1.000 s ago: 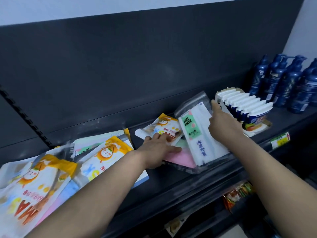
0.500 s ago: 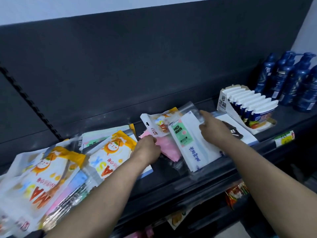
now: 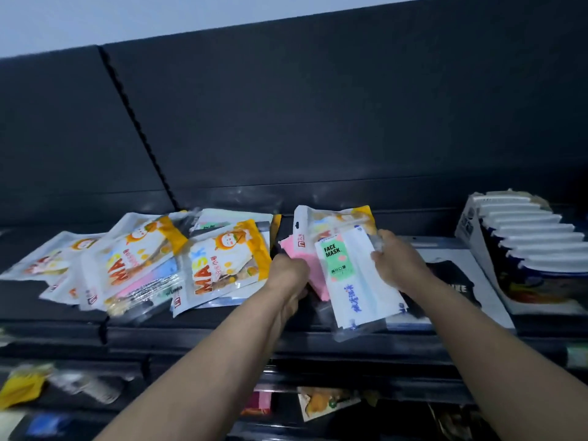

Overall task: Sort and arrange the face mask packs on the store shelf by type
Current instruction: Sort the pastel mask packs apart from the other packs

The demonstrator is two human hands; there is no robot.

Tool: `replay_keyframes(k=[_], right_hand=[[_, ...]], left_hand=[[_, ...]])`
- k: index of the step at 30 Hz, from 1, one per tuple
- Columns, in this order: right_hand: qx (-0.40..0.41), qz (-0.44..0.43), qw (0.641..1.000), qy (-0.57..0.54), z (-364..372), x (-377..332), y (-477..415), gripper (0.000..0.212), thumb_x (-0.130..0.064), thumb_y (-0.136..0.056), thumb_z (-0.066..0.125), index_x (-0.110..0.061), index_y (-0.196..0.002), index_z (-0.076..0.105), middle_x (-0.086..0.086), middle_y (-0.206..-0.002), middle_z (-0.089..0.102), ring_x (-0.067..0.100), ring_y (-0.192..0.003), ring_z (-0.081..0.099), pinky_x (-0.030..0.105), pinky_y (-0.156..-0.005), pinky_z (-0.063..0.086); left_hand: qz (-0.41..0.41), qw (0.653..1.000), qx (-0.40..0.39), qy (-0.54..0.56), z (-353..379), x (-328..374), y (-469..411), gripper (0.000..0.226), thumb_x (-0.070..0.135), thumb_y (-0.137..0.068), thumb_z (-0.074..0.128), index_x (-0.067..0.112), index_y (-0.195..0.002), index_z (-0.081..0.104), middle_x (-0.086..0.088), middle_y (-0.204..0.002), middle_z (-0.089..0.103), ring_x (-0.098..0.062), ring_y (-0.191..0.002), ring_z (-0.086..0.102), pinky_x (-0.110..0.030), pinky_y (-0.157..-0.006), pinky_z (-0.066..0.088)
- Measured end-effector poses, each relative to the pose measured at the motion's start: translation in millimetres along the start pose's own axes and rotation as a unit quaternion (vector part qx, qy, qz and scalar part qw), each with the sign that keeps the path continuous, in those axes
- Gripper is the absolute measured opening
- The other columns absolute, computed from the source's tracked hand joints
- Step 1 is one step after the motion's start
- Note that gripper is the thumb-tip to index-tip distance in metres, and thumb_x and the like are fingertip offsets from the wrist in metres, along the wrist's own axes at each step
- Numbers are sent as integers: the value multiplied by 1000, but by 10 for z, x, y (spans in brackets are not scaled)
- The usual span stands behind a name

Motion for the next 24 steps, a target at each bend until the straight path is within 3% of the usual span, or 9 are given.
replay_keyframes(k=[2, 4, 7, 9, 11, 16, 19, 22, 24], right_hand=[[-2, -15, 1000, -19, -7, 62, 11, 30, -15, -95, 47, -7, -124, 45, 17, -121, 60, 35, -107, 56, 36, -81, 44], [-4, -20, 999, -41, -37, 104, 14, 27, -15, -95, 48, -7, -121, 47, 16, -117, 61, 34, -104, 57, 36, -80, 47], [-9, -30, 997, -68, -105, 92, 45, 34, -16, -96, 47, -7, -129, 44, 17, -122, 59, 34, -109, 56, 36, -84, 46], [-1, -41, 995, -89, -165, 70, 85, 44, -16, -97, 46, -10, -140, 37, 16, -129, 57, 34, -115, 54, 35, -87, 44], [29, -65, 993, -96, -238, 33, 113, 48, -16, -98, 45, -18, -144, 33, 13, -128, 59, 33, -112, 56, 34, -83, 44], [37, -118, 983, -132, -252, -226, 168, 50, -16, -97, 41, -28, -144, 28, 5, -128, 58, 30, -105, 56, 35, -81, 45], [9, -173, 973, -152, -99, -517, 243, 47, -16, -97, 39, -37, -139, 34, 6, -113, 62, 24, -82, 55, 31, -66, 41], [-6, -209, 962, -176, 73, -828, 307, 42, -16, -97, 40, -40, -130, 44, 0, -108, 62, 21, -85, 55, 30, -67, 39], [-18, -229, 955, -188, 192, -1078, 358, 40, -17, -96, 40, -41, -127, 46, -3, -101, 61, 19, -84, 55, 31, -69, 41]], left_hand=[[-24, 999, 11, 45, 84, 32, 49, 25, -6, -89, 40, 6, -96, 61, -8, -82, 65, -19, -67, 57, -30, -64, 49], [-36, 997, 24, 69, 131, 59, 55, 28, -8, -88, 42, 3, -105, 62, -11, -89, 66, -21, -69, 59, -29, -61, 48], [-49, 996, 21, 67, 130, 97, 83, 25, -5, -86, 52, 0, -109, 61, -13, -89, 68, -26, -73, 63, -27, -56, 47], [-36, 998, 28, 43, 100, 133, 93, 21, 1, -86, 61, -2, -107, 59, -18, -95, 69, -32, -79, 67, -30, -55, 52], [-11, 999, 47, 23, 34, 194, 95, 21, 3, -85, 62, -3, -105, 59, -21, -95, 69, -33, -73, 66, -33, -51, 53], [93, 973, 161, -133, -513, 328, 94, 19, 5, -77, 45, -1, -85, 62, -16, -76, 60, -33, -69, 63, -39, -63, 55], [132, 936, 255, -205, -1035, 327, 193, 24, 8, -77, 45, 4, -96, 59, -15, -89, 65, -36, -82, 63, -37, -74, 55], [154, 915, 311, -205, -1503, 291, 317, 19, 7, -84, 43, 5, -99, 53, -20, -106, 65, -40, -94, 59, -38, -75, 46], [143, 920, 321, -171, -1821, 203, 385, 32, 9, -87, 41, 8, -119, 48, -13, -104, 63, -35, -88, 61, -39, -75, 51]])
Point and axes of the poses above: each hand's wrist, its own y-axis away from the middle knuckle, its own z-axis out of the palm, x = y × z, the point moved 2 cm from there along -y, towards the middle knuckle
